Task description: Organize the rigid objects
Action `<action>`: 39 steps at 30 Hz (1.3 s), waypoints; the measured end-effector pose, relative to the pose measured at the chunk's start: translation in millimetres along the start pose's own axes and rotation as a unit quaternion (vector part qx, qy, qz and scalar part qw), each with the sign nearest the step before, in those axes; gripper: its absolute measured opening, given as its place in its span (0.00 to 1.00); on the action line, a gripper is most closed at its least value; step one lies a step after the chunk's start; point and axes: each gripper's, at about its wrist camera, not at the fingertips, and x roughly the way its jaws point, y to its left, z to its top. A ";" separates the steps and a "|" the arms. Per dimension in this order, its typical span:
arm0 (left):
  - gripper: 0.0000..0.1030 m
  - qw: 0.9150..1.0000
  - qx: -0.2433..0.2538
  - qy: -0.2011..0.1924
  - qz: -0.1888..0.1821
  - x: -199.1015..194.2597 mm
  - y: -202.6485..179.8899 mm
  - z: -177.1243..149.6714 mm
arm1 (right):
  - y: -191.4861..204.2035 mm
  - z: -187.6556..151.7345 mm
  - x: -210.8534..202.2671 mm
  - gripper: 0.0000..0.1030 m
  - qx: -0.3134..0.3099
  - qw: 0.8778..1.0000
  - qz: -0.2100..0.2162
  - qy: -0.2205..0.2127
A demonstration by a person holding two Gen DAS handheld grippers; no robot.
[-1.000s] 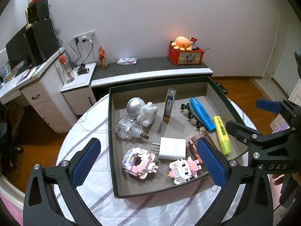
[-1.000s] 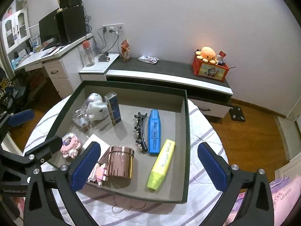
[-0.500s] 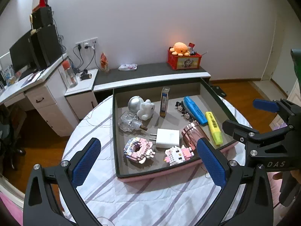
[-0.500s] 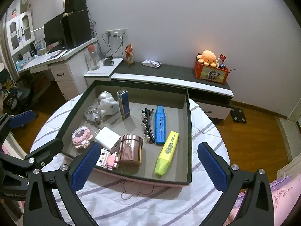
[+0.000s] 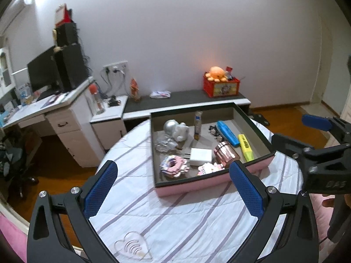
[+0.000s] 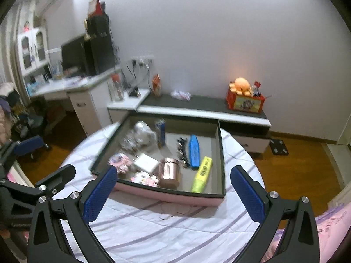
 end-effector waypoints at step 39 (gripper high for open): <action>1.00 0.960 -0.044 -0.263 0.087 -252.7 19.2 -38.0 | 100.2 -36.1 -259.6 1.00 -0.030 0.953 -0.051 -0.298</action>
